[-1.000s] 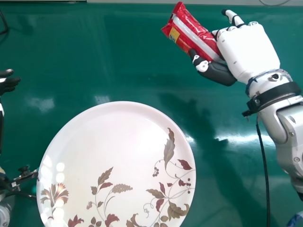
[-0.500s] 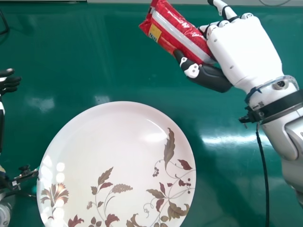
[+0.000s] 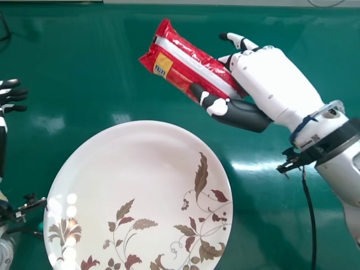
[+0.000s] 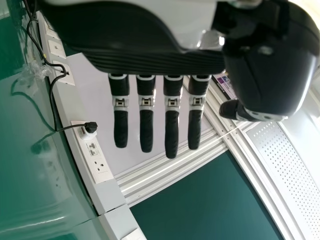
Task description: Pick up biscuit and place it in the plate
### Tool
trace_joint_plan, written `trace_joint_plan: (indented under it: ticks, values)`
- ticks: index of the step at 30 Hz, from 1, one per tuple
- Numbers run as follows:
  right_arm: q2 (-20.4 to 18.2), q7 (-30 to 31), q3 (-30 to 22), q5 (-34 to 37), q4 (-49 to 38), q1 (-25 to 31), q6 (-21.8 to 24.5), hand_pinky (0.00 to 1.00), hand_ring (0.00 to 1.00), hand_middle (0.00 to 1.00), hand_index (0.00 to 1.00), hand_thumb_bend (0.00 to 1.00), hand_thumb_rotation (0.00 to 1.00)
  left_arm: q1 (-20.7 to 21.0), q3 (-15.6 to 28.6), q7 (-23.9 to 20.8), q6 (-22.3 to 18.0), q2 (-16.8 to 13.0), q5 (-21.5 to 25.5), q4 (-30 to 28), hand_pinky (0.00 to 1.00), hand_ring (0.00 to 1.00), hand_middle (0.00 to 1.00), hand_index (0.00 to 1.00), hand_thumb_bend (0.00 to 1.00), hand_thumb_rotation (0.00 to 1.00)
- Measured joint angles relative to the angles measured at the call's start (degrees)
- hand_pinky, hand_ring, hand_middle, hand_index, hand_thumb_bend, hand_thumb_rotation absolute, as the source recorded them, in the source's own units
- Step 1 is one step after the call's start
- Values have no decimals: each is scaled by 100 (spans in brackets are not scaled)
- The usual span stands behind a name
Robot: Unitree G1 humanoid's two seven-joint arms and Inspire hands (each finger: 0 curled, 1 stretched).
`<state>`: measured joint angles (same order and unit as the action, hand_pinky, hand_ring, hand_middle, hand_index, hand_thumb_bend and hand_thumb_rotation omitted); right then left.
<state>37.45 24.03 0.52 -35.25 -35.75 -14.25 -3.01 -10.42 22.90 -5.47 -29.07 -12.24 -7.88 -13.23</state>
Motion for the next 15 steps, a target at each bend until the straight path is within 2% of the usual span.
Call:
trace_joint_plan:
  ticks: [6,9,11,15]
  values:
    - [14,27,-21,656,30,160,-634,8,43,47,48,51,0,7,-11,0,1,0,1,4,47,61,62,68,25,54]
    - [14,37,-19,831,91,222,-844,9,42,46,49,51,0,26,-19,0,3,0,-1,4,47,61,62,68,24,52]
    - [7,37,-11,906,127,303,-981,8,43,46,49,51,0,44,-29,0,14,0,0,3,48,61,62,68,24,50]
    - [-112,28,105,1059,223,544,-1281,7,43,47,48,51,0,59,-89,1,67,0,5,-7,51,63,63,70,27,52]
